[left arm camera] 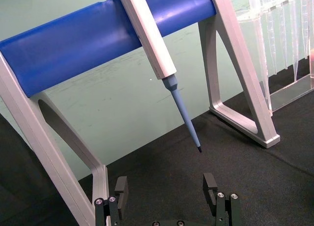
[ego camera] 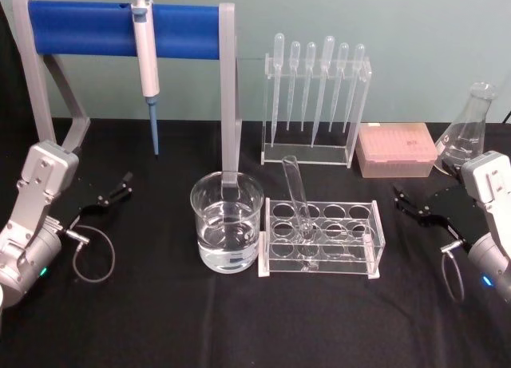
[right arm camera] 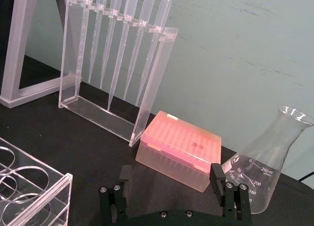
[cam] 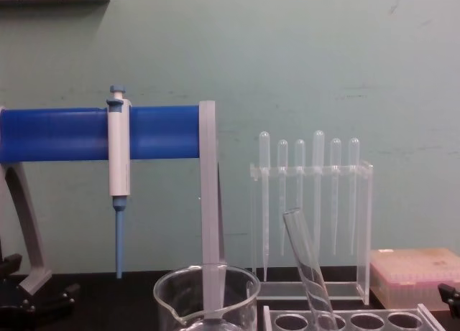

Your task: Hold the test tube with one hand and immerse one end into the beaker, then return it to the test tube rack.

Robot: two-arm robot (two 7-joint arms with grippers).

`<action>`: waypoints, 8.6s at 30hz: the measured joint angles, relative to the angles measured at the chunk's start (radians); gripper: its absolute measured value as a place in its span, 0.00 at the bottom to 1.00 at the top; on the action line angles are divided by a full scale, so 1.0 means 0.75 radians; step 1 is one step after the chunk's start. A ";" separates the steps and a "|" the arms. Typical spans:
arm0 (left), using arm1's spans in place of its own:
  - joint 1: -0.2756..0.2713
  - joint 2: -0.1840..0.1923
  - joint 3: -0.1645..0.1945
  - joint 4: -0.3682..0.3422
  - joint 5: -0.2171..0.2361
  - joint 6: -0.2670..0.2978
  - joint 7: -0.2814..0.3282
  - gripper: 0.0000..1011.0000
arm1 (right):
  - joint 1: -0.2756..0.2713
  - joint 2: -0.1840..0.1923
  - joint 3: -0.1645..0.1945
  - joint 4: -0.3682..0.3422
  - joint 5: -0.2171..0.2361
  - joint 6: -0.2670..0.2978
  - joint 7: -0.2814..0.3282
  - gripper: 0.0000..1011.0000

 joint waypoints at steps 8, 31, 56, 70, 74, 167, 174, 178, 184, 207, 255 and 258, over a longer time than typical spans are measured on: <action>0.000 0.000 0.000 0.000 0.000 0.000 0.000 0.99 | 0.000 0.000 0.000 0.000 0.000 0.000 0.000 0.99; 0.000 0.000 0.000 0.000 0.000 0.000 0.000 0.99 | 0.000 0.000 0.000 0.000 0.000 0.000 0.000 0.99; 0.000 0.000 0.000 0.000 0.000 0.000 0.000 0.99 | -0.297 0.155 0.072 -0.510 0.141 0.033 0.240 0.99; 0.000 0.000 0.000 0.000 0.000 0.000 0.000 0.99 | 0.068 -0.017 -0.049 -0.282 0.283 0.290 0.641 0.99; 0.000 0.000 0.000 0.000 0.000 0.000 0.000 0.99 | 0.139 -0.043 -0.068 -0.229 0.282 0.361 0.694 0.99; 0.000 0.000 0.000 0.000 0.000 0.000 0.000 0.99 | 0.048 -0.061 0.107 -0.476 0.367 0.312 0.621 0.23; 0.000 0.000 0.000 0.000 0.000 0.000 0.000 0.99 | 0.048 -0.061 0.107 -0.476 0.367 0.312 0.622 0.23; 0.000 0.000 0.000 0.000 0.000 0.000 0.000 0.99 | 0.048 -0.061 0.107 -0.476 0.367 0.312 0.622 0.23; 0.000 0.000 0.000 0.000 0.000 0.000 0.000 0.99 | 0.048 -0.061 0.107 -0.476 0.367 0.312 0.622 0.23; 0.000 0.000 0.000 0.000 0.000 0.000 0.000 0.99 | 0.048 -0.061 0.107 -0.476 0.367 0.312 0.622 0.23; 0.000 0.000 0.000 0.000 0.000 0.000 0.000 0.99 | 0.115 -0.115 0.066 -0.496 0.360 0.321 0.617 0.23; 0.000 0.000 0.000 0.000 0.000 0.000 0.000 0.99 | 0.171 -0.150 0.026 -0.481 0.348 0.334 0.623 0.23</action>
